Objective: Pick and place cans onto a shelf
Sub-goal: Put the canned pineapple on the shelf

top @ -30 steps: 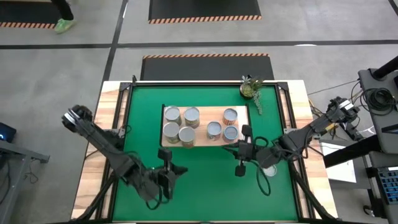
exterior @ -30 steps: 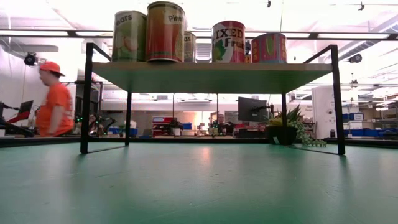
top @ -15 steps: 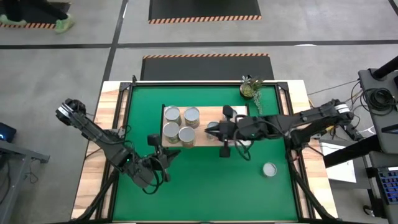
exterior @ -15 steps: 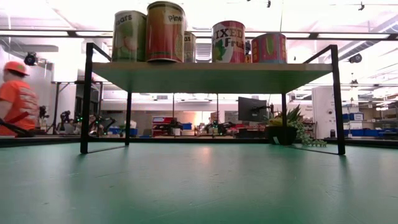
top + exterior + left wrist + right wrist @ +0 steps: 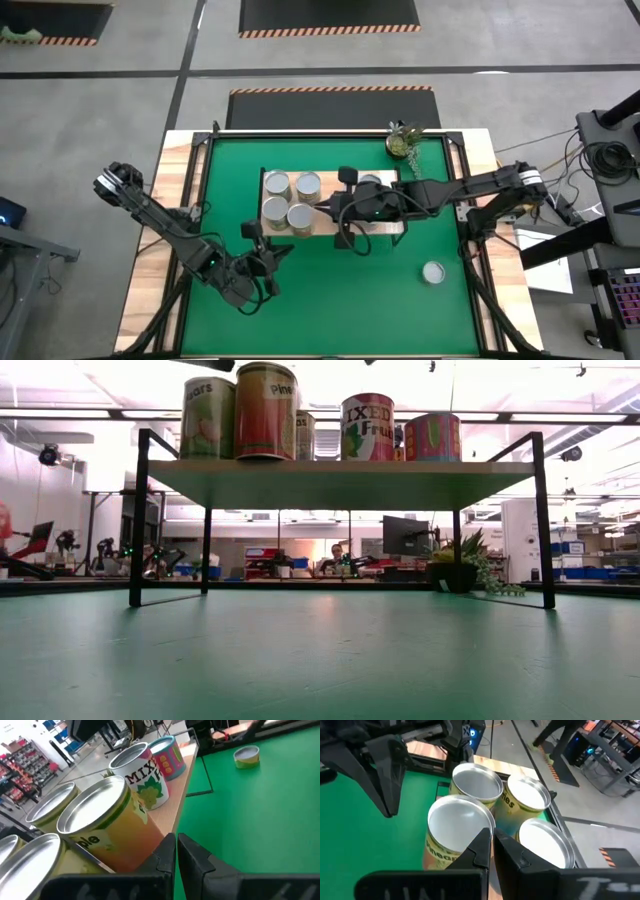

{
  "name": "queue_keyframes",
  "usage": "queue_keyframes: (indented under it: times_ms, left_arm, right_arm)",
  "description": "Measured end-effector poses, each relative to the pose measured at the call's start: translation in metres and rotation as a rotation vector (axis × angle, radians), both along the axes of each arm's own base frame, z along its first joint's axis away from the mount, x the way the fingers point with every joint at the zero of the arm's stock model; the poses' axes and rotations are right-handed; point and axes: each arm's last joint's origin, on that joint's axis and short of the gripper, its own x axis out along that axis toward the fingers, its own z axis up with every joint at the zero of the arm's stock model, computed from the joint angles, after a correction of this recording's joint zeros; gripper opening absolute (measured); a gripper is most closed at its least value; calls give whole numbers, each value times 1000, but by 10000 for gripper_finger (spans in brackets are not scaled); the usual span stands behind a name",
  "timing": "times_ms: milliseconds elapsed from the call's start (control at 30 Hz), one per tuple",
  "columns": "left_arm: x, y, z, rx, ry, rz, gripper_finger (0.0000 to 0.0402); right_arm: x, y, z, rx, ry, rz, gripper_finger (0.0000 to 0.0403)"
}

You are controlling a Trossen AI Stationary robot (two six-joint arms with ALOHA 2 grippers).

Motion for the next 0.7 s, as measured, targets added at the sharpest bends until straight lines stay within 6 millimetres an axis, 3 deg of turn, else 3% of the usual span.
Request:
queue_keyframes:
  times_ms: [367,700]
  left_arm:
    - [1,0,3,-59,-67,42,0]
    - [2,0,3,-65,-89,66,0]
  right_arm:
    - [8,-2,4,-62,20,25,9]
    - [30,-9,-8,-103,-10,16,9]
